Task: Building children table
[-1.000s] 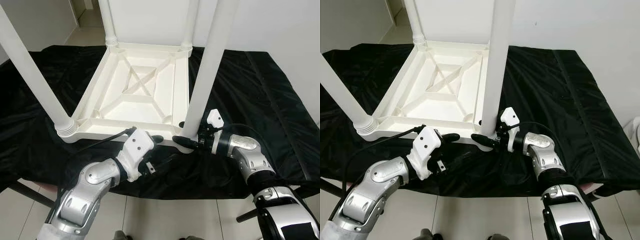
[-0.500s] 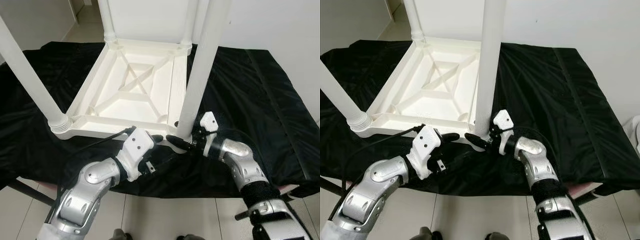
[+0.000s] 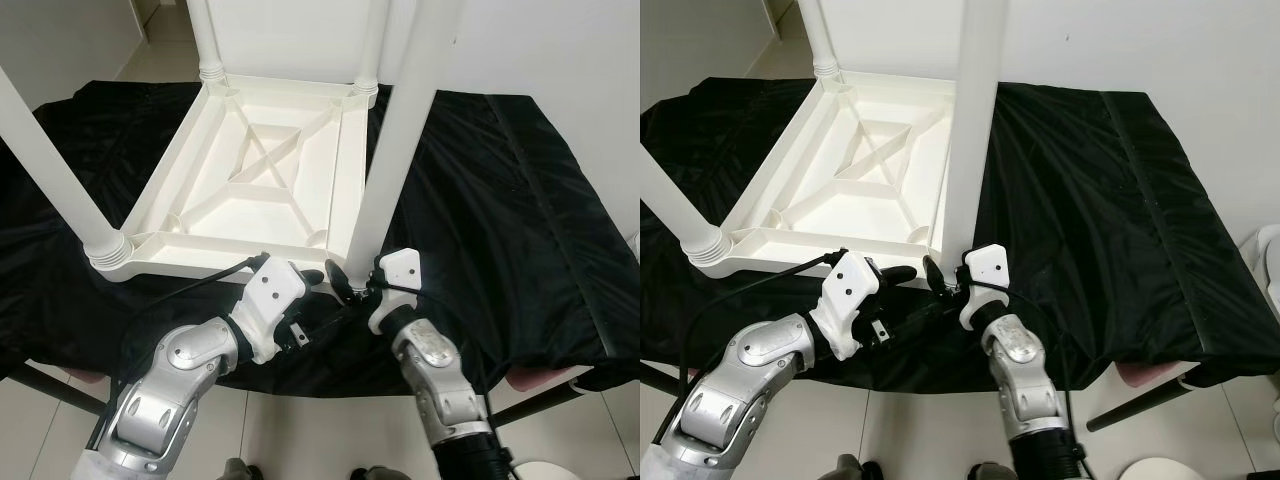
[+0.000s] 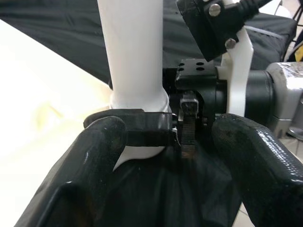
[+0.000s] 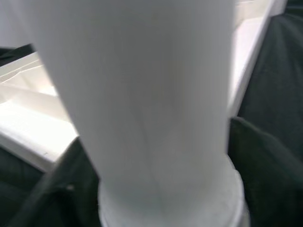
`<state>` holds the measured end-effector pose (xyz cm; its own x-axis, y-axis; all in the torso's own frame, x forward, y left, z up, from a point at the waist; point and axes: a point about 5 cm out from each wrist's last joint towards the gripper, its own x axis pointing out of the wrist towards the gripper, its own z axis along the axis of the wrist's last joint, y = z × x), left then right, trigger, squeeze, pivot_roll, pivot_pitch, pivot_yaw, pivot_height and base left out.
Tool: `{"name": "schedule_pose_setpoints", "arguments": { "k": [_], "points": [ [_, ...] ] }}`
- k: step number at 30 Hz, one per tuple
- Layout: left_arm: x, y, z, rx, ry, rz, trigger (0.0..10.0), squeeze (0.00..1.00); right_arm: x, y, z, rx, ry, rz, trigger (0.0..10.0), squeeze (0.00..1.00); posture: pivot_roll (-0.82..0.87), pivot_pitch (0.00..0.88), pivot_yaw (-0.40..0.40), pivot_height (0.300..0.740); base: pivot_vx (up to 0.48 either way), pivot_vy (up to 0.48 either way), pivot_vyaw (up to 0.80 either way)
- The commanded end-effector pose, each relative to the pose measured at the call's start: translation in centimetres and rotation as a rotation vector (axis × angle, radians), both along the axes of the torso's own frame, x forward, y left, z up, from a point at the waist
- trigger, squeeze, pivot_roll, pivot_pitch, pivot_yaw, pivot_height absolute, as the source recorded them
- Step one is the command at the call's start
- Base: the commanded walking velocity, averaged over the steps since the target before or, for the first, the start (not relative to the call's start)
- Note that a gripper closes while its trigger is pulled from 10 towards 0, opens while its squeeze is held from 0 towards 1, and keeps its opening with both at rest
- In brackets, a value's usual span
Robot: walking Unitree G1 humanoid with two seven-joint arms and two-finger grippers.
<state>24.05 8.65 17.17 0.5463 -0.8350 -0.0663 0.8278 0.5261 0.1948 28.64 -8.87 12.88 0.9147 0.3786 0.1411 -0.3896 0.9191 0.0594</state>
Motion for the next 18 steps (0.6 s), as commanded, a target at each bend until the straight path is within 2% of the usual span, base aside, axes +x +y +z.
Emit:
{"name": "schedule_pose_setpoints", "arguments": {
  "k": [1,2,3,6,11,15,18],
  "points": [
    [0.0,0.2,-0.1,-0.001,0.016,0.018,10.0,0.0,-0.5,0.6,0.1,0.045,-0.011,0.01,10.0,1.0,-0.08,0.144,0.055,0.74,0.0,0.0,0.0],
    [0.0,0.2,-0.1,-0.001,0.016,0.018,10.0,0.0,-0.5,0.6,0.1,0.045,-0.011,0.01,10.0,1.0,-0.08,0.144,0.055,0.74,0.0,0.0,0.0],
    [0.0,0.1,-0.2,0.003,0.017,0.013,10.0,0.0,-0.7,0.2,0.9,0.029,-0.056,0.055,10.0,0.0,-0.08,0.144,0.056,0.74,0.0,0.0,0.0],
    [0.0,0.1,-0.2,0.004,0.017,0.011,10.0,0.0,-0.7,-0.1,1.2,0.016,-0.072,0.072,10.0,0.0,-0.08,0.144,0.056,0.74,0.0,0.0,0.0],
    [-0.1,0.1,-0.2,0.011,0.016,0.002,10.0,0.0,0.7,-2.8,3.3,-0.079,-0.146,0.22,10.0,0.0,-0.09,0.137,0.053,0.74,0.0,0.0,0.0],
    [0.0,0.1,-0.3,0.012,0.02,0.001,10.0,0.0,1.2,-3.1,3.6,-0.093,-0.139,0.28,10.0,0.0,-0.1,0.134,0.051,0.74,0.0,0.0,0.0],
    [-0.4,0.2,-0.4,0.028,0.028,-0.024,10.0,0.0,2.3,-3.5,3.9,-0.189,-0.144,0.397,10.0,0.0,-0.1,0.126,0.049,0.74,0.0,0.0,0.0]
  ]
}}
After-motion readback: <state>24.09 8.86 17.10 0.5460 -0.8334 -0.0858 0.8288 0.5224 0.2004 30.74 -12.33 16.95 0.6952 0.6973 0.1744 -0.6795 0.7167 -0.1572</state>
